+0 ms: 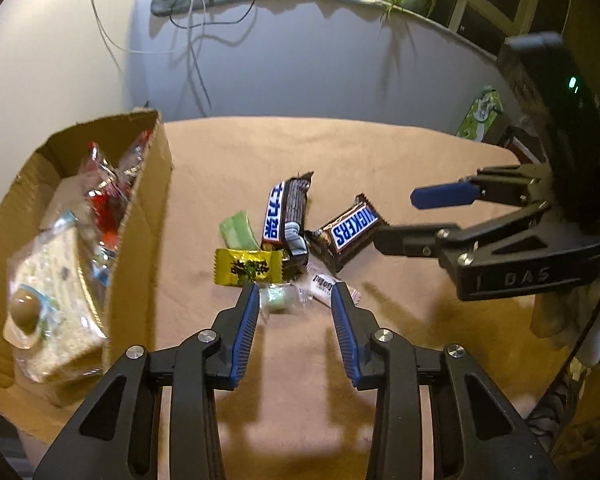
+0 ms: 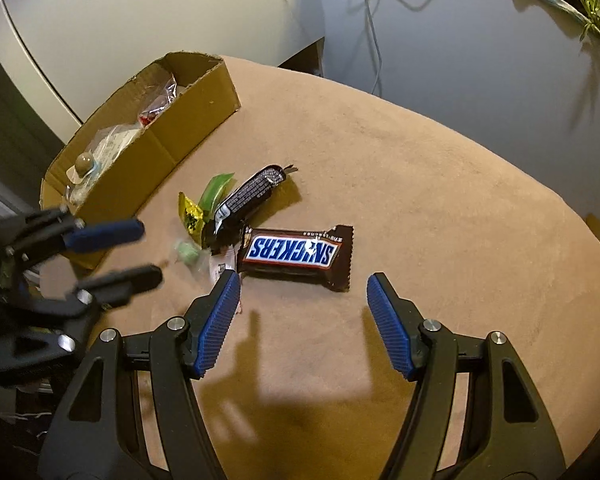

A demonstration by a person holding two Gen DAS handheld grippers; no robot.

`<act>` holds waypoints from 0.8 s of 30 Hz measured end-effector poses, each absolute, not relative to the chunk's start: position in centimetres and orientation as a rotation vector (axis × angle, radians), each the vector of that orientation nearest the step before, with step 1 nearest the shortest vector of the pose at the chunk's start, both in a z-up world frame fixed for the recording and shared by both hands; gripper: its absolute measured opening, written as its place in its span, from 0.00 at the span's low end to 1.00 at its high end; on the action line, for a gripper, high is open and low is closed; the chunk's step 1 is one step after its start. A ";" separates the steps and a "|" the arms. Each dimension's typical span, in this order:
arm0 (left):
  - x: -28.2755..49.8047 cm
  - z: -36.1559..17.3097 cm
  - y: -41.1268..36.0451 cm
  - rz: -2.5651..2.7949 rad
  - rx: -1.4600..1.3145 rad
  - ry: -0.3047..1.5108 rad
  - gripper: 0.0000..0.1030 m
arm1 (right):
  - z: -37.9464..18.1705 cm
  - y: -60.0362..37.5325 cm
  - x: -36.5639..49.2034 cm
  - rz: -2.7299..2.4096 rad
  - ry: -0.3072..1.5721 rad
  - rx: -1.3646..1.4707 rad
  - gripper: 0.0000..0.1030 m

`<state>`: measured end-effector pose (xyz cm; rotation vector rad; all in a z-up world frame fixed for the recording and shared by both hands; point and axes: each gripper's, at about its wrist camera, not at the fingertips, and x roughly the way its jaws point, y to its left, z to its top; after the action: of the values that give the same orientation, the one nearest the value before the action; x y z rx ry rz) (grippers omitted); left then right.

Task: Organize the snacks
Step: 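Return both tools to the table and close the right tool on the Snickers bar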

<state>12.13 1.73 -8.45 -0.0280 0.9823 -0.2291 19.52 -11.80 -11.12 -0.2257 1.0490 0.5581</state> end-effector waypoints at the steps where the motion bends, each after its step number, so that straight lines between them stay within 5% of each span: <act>1: 12.3 -8.7 1.6 -0.222 -0.021 0.982 0.35 | -11.1 -11.8 19.5 0.558 1.049 -0.223 0.67; 24: 13.3 -10.8 1.3 -0.198 0.009 0.984 0.34 | -14.0 -9.4 22.3 0.542 1.100 -0.191 0.74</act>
<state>13.34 1.31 -10.84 0.0092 0.9843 -0.1980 22.29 -9.37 -13.97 -0.1911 1.0997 0.5422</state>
